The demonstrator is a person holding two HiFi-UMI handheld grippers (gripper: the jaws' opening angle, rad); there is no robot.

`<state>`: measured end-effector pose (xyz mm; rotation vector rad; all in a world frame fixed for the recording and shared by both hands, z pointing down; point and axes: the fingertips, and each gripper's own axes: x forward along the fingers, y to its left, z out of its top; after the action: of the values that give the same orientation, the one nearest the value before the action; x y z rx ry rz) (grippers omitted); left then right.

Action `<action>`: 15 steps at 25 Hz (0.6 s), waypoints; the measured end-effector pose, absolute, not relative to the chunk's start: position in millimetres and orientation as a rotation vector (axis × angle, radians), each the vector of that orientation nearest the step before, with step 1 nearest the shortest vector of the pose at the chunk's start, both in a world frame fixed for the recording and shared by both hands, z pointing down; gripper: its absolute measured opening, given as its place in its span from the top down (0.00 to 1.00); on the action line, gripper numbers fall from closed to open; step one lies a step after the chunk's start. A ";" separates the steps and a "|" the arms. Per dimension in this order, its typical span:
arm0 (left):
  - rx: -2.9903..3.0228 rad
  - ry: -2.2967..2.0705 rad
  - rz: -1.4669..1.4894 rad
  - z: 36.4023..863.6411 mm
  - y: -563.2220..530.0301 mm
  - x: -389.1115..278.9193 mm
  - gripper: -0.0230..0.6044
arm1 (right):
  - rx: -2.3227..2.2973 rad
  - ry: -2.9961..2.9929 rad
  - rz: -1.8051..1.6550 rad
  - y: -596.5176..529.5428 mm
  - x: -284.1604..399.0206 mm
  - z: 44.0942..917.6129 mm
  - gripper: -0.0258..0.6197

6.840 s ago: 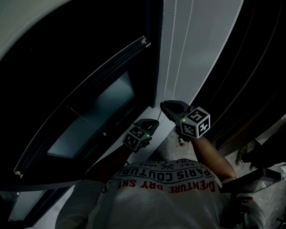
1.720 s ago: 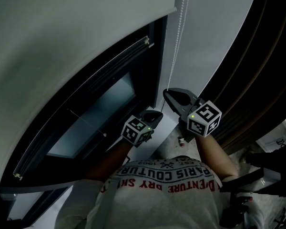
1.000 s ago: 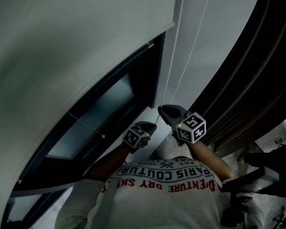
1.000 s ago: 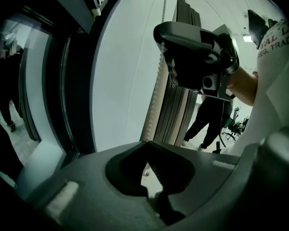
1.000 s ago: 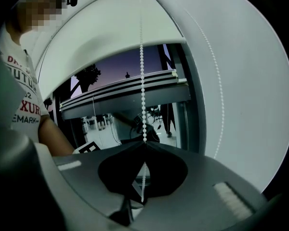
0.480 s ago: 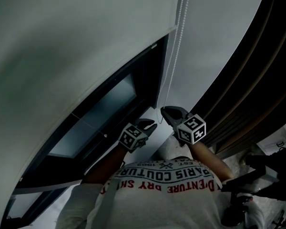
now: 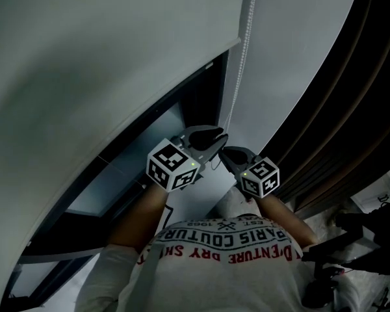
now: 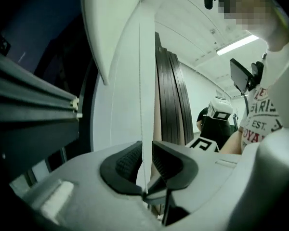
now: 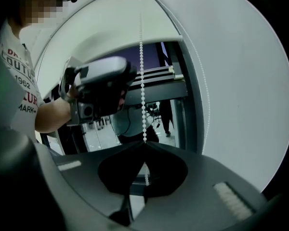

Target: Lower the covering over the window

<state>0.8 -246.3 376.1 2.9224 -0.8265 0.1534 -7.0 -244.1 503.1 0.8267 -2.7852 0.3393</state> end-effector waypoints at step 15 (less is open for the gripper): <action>2.927 -0.965 0.010 294.1 -272.9 8.6 0.95 | 0.812 -2.800 0.346 -237.8 -11.9 504.5 0.95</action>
<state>8.6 -272.9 294.1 2.9273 -0.9649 0.0099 -11.9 -237.8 504.5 0.8122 -2.7997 0.3465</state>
